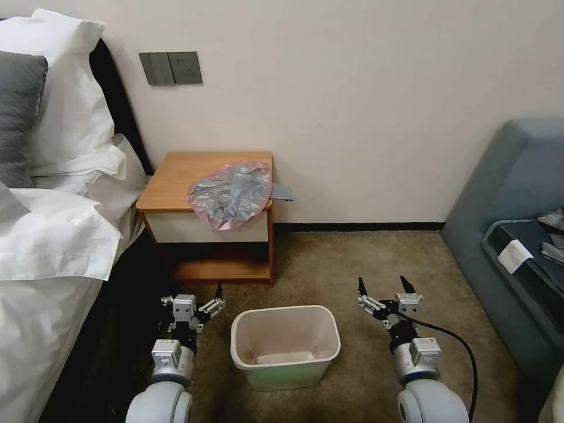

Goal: Pick up the garbage bag from the table and place it over the trash can.

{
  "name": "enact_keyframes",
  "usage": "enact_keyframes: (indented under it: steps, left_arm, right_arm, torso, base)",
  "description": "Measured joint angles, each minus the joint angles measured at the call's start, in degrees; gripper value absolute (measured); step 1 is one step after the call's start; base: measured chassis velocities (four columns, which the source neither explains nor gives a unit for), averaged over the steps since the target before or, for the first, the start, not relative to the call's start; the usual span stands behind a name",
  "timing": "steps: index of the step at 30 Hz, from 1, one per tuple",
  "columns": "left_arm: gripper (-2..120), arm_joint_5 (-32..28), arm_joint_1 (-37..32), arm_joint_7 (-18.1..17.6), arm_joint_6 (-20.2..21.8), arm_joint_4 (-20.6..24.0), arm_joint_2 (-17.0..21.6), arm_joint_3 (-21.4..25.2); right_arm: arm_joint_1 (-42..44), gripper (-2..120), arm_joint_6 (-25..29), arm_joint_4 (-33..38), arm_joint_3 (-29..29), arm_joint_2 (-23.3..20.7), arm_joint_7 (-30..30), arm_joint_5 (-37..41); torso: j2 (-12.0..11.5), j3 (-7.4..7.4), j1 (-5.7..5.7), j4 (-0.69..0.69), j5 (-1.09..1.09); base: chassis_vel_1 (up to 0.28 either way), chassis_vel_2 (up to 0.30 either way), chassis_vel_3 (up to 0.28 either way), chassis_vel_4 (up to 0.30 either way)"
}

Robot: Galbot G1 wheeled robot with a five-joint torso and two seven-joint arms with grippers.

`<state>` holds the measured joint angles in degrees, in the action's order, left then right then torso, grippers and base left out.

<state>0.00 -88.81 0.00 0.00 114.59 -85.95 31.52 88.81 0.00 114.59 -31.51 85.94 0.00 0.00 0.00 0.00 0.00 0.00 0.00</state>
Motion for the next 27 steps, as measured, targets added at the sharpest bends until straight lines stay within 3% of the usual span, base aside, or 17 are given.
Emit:
enact_keyframes:
  steps: [27]
  left_arm:
    - [100, 0.0, 0.0, 0.0, 0.0, 0.0, 0.0, 0.0]
  right_arm:
    - [0.0, 100, 0.0, 0.0, 0.0, 0.0, 0.0, 0.0]
  torso:
    - [0.0, 0.0, 0.0, 0.0, 0.0]
  base:
    - [0.0, 0.0, 0.0, 0.0]
